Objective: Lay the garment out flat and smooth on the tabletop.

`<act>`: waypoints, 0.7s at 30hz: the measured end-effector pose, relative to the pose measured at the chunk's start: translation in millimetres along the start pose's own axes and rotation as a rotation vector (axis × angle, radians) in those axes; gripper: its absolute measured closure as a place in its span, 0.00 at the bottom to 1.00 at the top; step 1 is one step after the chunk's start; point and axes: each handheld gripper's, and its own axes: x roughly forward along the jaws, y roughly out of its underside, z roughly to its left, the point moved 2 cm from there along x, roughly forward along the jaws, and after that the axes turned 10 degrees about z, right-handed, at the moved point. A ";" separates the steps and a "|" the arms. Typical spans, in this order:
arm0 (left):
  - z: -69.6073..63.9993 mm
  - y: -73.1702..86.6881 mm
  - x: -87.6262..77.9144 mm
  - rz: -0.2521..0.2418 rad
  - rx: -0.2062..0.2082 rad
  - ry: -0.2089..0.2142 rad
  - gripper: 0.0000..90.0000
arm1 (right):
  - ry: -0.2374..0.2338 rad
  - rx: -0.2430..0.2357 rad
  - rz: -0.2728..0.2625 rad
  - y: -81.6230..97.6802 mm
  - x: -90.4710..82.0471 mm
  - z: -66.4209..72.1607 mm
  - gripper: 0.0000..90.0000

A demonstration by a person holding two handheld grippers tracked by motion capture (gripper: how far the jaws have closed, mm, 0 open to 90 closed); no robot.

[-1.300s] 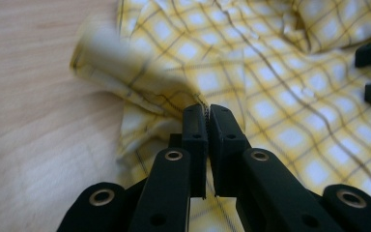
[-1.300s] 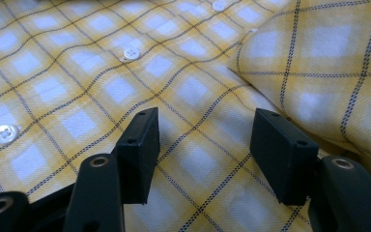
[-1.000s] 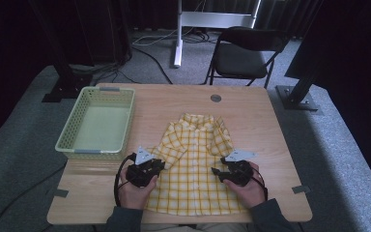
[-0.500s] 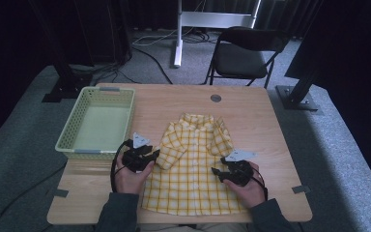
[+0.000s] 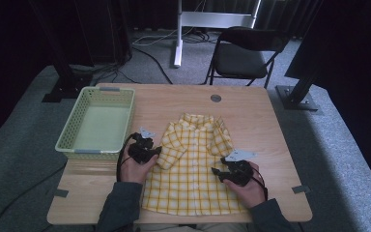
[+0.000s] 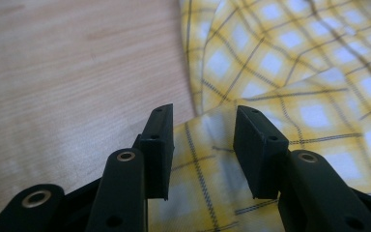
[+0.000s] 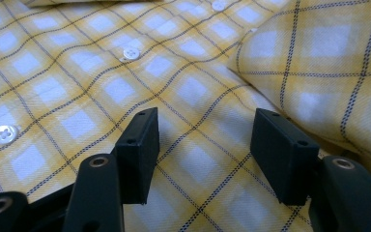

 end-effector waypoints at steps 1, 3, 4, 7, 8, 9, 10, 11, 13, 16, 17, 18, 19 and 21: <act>0.3 0.6 1.1 0.003 0.001 0.001 0.66 | 0.000 0.000 0.000 0.0 0.0 0.0 0.48; 0.5 1.8 1.5 0.009 -0.004 0.014 0.70 | 0.000 0.000 0.000 0.0 0.0 0.0 0.48; 0.4 2.3 0.7 0.013 -0.002 0.015 0.72 | 0.000 0.000 0.000 0.0 0.0 0.0 0.48; -1.3 3.6 -1.3 0.019 0.007 0.010 0.80 | 0.000 0.001 0.000 0.0 0.0 0.0 0.48; -2.1 4.1 -1.7 0.019 0.008 0.010 0.82 | 0.000 0.001 0.000 0.0 0.0 0.1 0.48; -2.5 4.6 -2.3 0.022 0.012 0.010 0.83 | 0.000 0.001 0.000 0.0 0.0 0.0 0.48; -2.6 5.2 -2.9 0.020 0.013 0.010 0.84 | 0.000 0.001 0.000 0.0 0.0 0.1 0.48; -2.7 6.1 -3.5 0.017 0.009 0.010 0.85 | 0.000 0.000 0.000 0.0 0.0 0.0 0.48; -2.6 8.1 -4.9 0.016 0.006 0.011 0.86 | 0.000 0.000 0.000 0.0 0.0 0.0 0.48; -1.0 11.6 -8.1 0.011 0.002 0.011 0.86 | 0.000 0.000 0.000 0.0 0.0 0.0 0.48; -0.2 13.6 -10.3 0.006 -0.005 0.010 0.87 | 0.000 0.000 0.000 0.0 0.0 0.0 0.48; 0.3 15.3 -12.0 0.004 -0.009 0.008 0.87 | 0.000 0.000 0.000 0.0 0.0 0.0 0.48; 0.9 17.0 -13.3 0.001 -0.011 0.007 0.87 | 0.000 0.000 0.000 0.0 0.0 0.0 0.48; 1.6 20.9 -15.9 0.001 -0.015 0.005 0.87 | 0.000 0.000 0.000 0.0 0.0 0.0 0.48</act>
